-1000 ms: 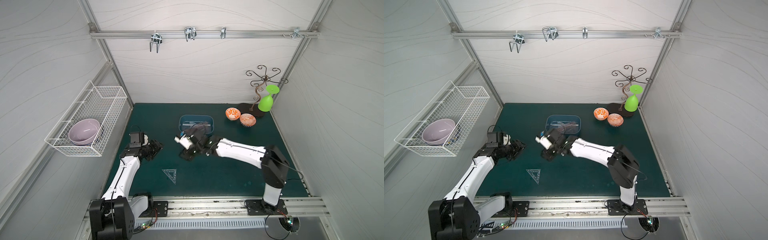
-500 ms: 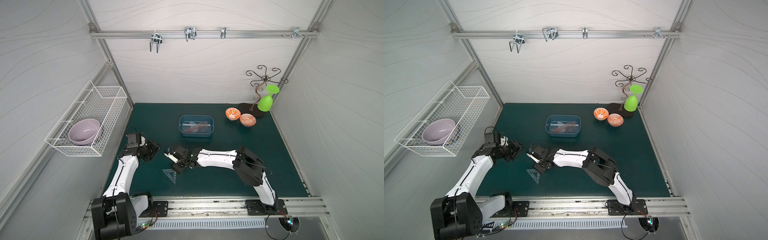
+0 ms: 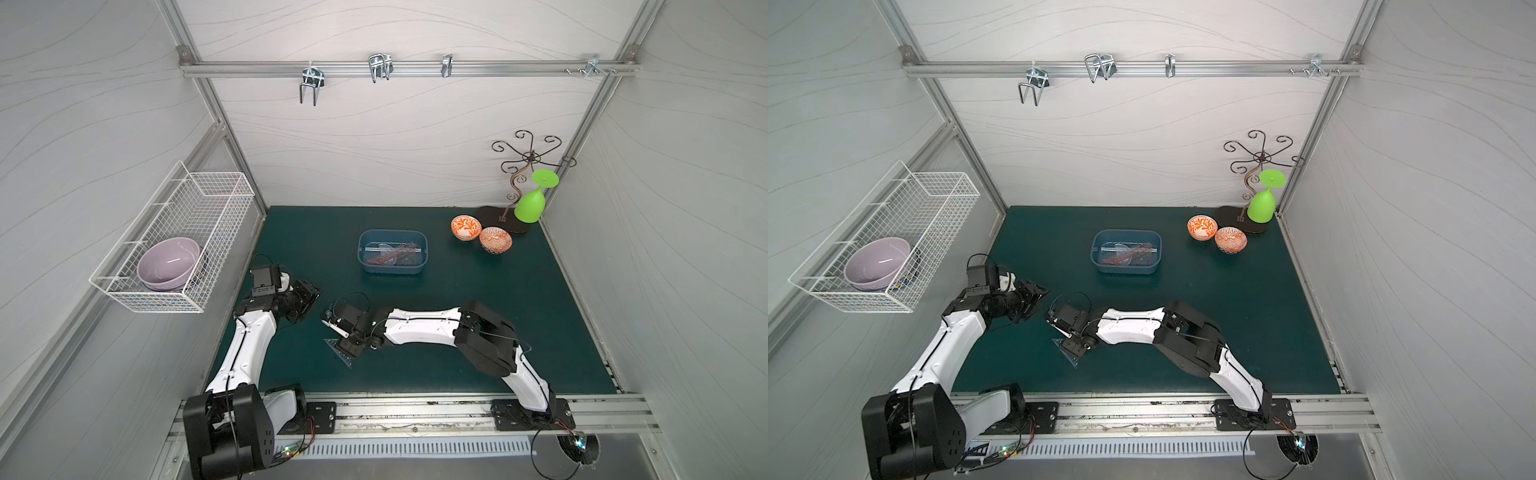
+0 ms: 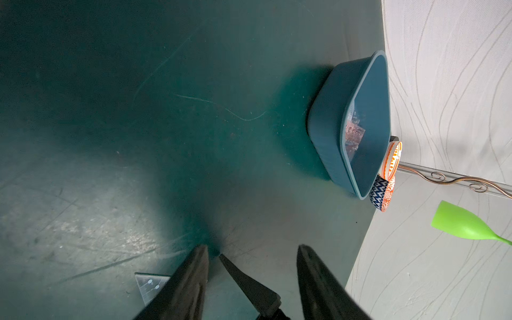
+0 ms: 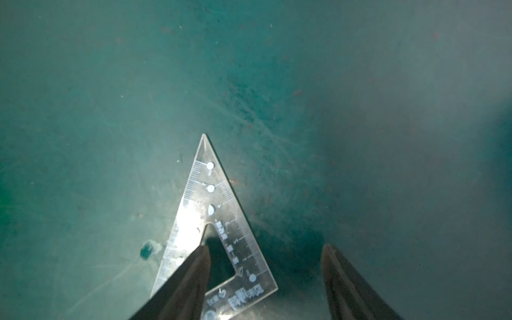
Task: Put the scattered rulers into the storage box
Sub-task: Move the ruler to the center of the board.
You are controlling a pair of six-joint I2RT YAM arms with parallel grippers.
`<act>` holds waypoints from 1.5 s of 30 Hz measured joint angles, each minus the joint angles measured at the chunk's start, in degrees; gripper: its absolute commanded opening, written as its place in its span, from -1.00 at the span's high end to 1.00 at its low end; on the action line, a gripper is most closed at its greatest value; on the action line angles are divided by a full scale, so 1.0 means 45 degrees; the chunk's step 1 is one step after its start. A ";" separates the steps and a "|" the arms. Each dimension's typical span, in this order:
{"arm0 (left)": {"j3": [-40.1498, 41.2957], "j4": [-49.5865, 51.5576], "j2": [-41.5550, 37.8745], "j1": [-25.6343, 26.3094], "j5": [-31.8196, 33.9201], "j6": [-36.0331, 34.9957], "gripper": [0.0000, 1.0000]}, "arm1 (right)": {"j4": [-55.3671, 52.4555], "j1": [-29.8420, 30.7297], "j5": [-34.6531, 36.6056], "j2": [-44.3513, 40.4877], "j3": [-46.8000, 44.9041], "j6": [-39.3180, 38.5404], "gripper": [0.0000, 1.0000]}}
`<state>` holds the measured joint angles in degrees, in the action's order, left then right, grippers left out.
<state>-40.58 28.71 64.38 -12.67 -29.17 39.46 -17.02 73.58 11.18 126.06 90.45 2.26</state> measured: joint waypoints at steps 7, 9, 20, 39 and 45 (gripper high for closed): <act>0.0005 -0.0180 0.0117 0.0000 -0.0107 0.0015 -0.12 | 0.0787 -0.0015 0.1093 -0.0923 -0.1579 -0.0092 -0.38; 0.0024 -0.0272 0.0151 0.0000 -0.0141 0.0034 -0.12 | 0.0874 -0.0204 0.1224 -0.1239 -0.2050 -0.0078 -0.38; 0.0505 -0.0797 0.0160 0.0010 -0.0534 0.0316 -0.12 | 0.1224 -0.1486 0.1341 -0.2633 -0.4085 -0.0010 -0.37; 0.1195 -0.1263 0.0155 0.0913 -0.0568 0.0811 -0.12 | 0.0704 -0.1642 -0.2832 -0.4206 -0.4629 0.0325 0.16; 0.1195 -0.1277 0.0160 0.0928 -0.0573 0.0811 -0.12 | 0.0753 -0.1341 -0.4260 -0.3604 -0.4643 0.0641 0.26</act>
<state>-35.20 22.96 65.10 -8.49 -31.75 43.11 -13.63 67.55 -7.99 109.84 69.56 5.15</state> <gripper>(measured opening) 0.561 0.378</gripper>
